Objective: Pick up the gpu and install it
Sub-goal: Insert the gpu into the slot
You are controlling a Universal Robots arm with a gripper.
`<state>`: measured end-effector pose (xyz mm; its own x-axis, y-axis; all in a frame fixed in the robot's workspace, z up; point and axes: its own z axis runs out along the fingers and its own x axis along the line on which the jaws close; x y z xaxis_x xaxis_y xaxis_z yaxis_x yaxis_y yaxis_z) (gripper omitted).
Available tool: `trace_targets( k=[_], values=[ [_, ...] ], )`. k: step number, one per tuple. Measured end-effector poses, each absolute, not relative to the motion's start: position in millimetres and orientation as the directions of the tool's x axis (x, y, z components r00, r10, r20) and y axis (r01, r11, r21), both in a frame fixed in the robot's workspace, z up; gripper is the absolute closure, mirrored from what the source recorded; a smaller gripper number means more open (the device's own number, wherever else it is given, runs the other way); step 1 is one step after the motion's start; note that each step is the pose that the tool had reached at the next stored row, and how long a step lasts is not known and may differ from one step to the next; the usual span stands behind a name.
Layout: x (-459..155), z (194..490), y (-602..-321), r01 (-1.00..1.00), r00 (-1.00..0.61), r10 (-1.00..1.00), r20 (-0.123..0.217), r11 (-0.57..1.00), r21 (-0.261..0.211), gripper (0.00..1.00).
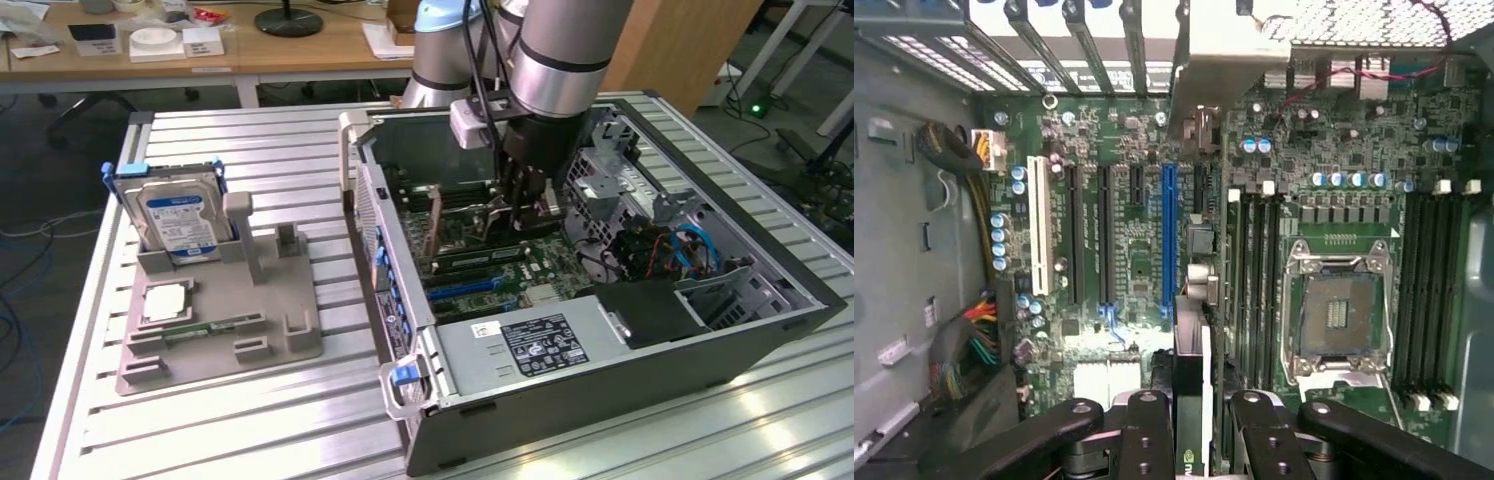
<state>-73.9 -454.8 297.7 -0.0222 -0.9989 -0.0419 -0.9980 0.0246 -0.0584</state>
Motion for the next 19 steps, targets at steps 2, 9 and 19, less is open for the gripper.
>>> trace_targets(
  k=[2, 9, 19],
  values=[
    [-73.9, 295.8, -457.2, -0.998, -0.024, -0.999, -0.042, 0.026, -0.052, 0.73],
    [-82.5, 288.7, -457.7, -0.998, -0.025, -0.999, -0.041, 0.027, -0.051, 0.73],
    [-88.3, 276.4, -462.2, -0.998, -0.025, -0.999, -0.042, 0.027, -0.053, 0.73]
  ],
)
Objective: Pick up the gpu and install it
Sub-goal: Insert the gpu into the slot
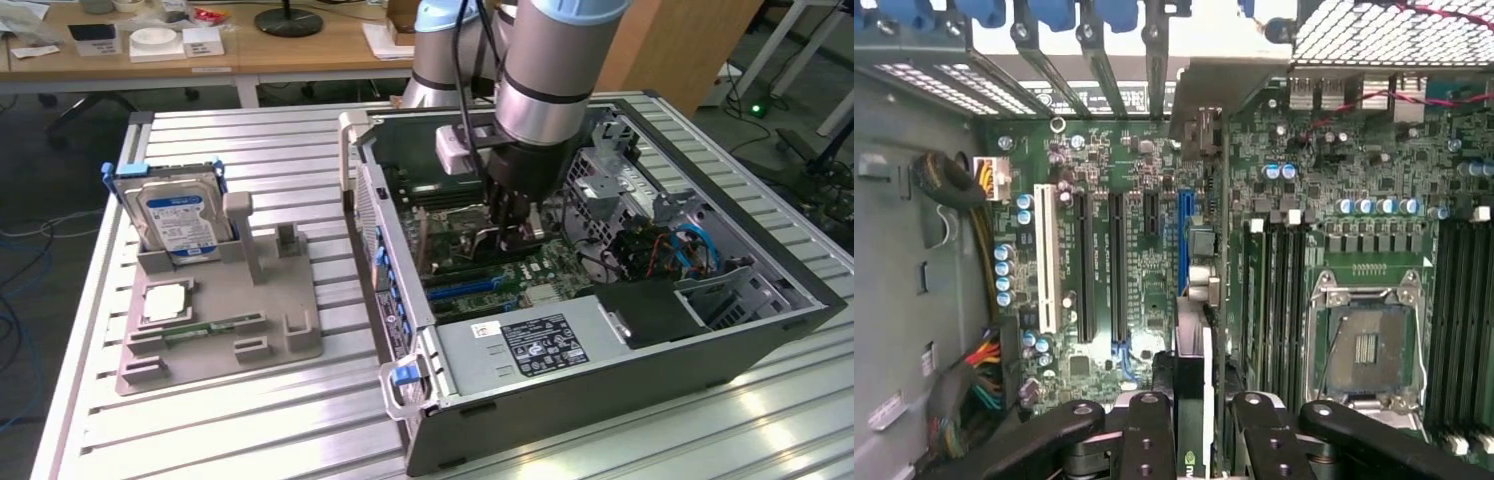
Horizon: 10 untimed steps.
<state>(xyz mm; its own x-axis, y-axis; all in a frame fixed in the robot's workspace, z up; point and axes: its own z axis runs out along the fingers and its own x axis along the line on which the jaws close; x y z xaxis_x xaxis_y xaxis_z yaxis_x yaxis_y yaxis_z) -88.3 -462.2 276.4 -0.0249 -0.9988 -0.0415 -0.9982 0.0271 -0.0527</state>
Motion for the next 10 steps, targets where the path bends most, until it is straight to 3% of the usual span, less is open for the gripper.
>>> trace_targets(
  k=[10],
  values=[
    [-92.5, 267.2, -464.9, -0.998, -0.024, -0.999, -0.042, 0.027, -0.064, 0.73]
  ],
)
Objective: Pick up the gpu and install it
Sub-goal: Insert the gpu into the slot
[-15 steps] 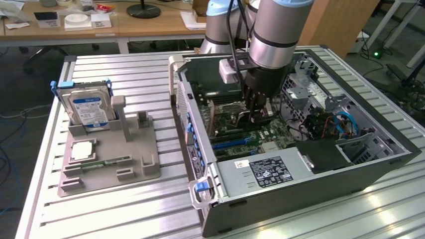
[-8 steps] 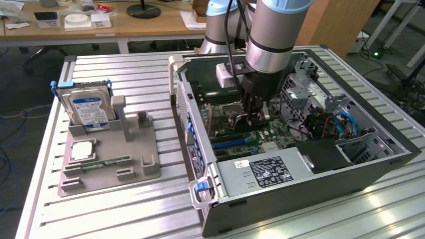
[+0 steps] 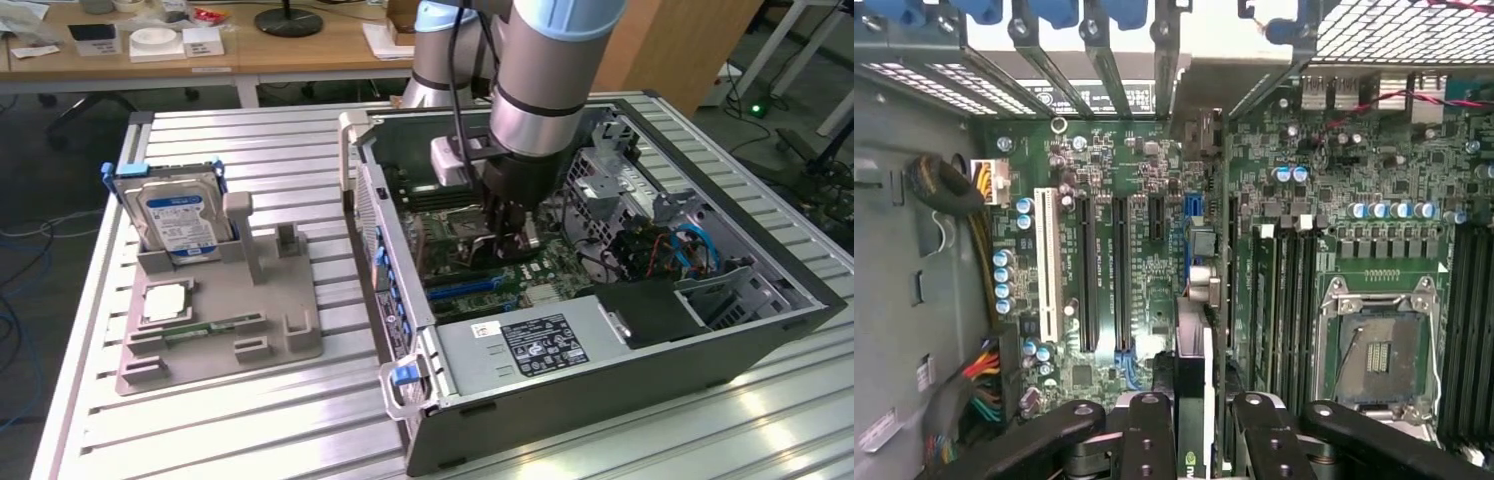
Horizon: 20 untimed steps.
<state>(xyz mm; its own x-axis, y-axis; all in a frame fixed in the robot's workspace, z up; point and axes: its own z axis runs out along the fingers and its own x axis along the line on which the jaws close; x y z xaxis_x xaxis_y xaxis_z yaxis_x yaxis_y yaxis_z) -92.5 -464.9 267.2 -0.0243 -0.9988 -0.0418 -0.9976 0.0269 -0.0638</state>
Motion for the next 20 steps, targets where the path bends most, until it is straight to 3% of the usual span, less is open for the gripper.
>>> trace_targets(
  k=[20],
  values=[
    [-104.7, 254.5, -466.4, -0.998, -0.024, -0.999, -0.042, 0.027, -0.064, 0.73]
  ],
)
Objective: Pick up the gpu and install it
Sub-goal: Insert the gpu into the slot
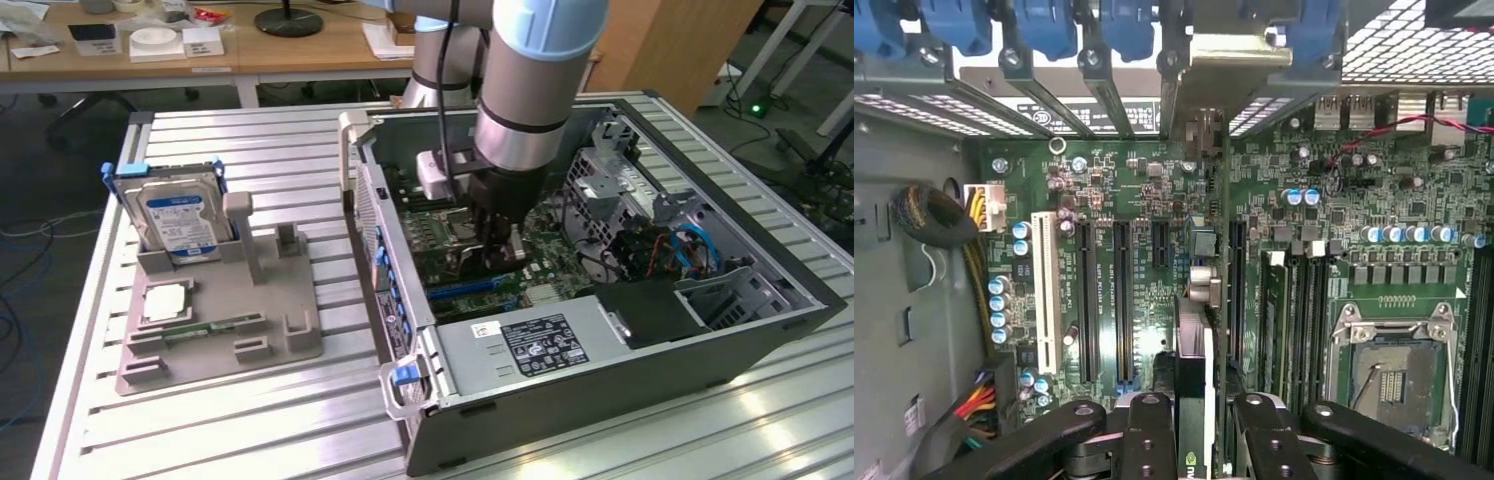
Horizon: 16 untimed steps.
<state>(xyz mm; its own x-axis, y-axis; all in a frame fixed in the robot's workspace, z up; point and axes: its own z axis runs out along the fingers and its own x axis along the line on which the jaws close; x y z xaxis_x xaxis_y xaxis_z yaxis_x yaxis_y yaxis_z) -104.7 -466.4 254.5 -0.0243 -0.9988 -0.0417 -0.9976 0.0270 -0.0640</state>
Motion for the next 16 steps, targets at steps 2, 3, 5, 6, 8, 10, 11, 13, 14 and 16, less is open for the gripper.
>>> trace_targets(
  k=[2, 3, 5, 6, 8, 10, 11, 13, 14, 16],
  values=[
    [-106.0, 253.9, -466.4, -0.998, -0.024, -0.999, -0.042, 0.027, -0.064, 0.73],
    [-106.6, 253.6, -466.4, -0.998, -0.024, -0.999, -0.042, 0.027, -0.064, 0.73],
    [-107.4, 252.2, -466.4, -0.998, -0.024, -0.999, -0.042, 0.027, -0.064, 0.73],
    [-107.5, 251.4, -466.4, -0.998, -0.024, -0.999, -0.042, 0.027, -0.064, 0.73],
    [-107.8, 249.9, -466.4, -0.998, -0.024, -0.999, -0.042, 0.027, -0.064, 0.73],
    [-108.0, 248.2, -466.4, -0.998, -0.024, -0.999, -0.042, 0.027, -0.064, 0.73],
    [-108.0, 247.4, -466.4, -0.998, -0.024, -0.999, -0.042, 0.027, -0.064, 0.73],
    [-108.2, 245.9, -466.4, -0.998, -0.024, -0.999, -0.042, 0.027, -0.064, 0.73],
    [-108.2, 245.1, -466.4, -0.998, -0.024, -0.999, -0.042, 0.027, -0.064, 0.73],
    [-108.2, 243.3, -466.4, -0.998, -0.024, -0.999, -0.042, 0.027, -0.064, 0.73]
  ],
)
